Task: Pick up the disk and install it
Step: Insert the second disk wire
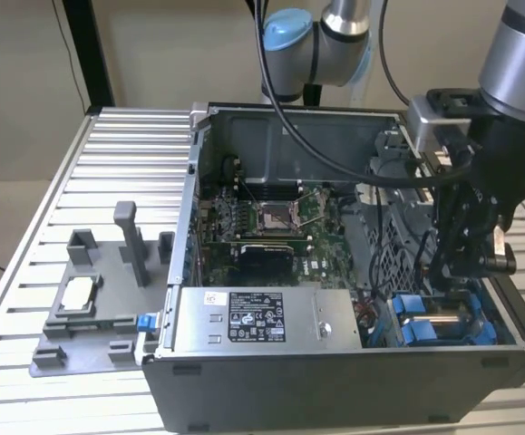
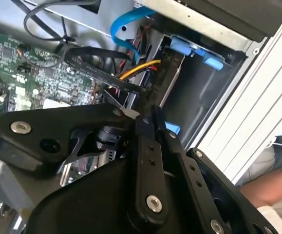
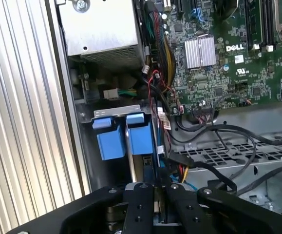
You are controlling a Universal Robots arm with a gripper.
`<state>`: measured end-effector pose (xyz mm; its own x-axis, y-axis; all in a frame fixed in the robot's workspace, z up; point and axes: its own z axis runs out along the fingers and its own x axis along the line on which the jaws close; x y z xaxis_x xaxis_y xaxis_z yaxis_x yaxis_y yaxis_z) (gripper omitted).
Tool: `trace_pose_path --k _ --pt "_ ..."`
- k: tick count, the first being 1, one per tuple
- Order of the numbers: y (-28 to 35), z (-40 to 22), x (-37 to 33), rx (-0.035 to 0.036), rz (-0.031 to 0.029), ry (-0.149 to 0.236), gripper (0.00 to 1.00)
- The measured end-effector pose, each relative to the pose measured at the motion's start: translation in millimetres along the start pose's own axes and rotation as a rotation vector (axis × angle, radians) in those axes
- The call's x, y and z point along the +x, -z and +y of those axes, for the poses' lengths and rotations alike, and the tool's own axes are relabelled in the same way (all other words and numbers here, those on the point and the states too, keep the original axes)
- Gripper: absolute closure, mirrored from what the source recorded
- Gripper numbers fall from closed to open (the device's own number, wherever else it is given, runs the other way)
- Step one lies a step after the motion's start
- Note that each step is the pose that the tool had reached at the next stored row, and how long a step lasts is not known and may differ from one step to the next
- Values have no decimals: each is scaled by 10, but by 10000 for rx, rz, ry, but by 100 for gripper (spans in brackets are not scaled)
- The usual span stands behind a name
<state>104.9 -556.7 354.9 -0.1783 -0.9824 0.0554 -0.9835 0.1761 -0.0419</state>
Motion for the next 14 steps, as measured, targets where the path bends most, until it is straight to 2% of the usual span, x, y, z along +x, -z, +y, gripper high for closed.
trace_pose_path --k 3,4,6,8,11,12,14 --pt "-15 53 8 13 -6 122 100" --pt "-21 65 10 40 -12 154 100" --pt "-33 84 13 161 -36 201 100" --pt "-39 102 15 389 -82 217 100" --pt "-43 135 22 839 -227 196 100" --pt "-43 163 29 929 -252 190 100" --pt "-43 234 45 1018 -268 185 100"
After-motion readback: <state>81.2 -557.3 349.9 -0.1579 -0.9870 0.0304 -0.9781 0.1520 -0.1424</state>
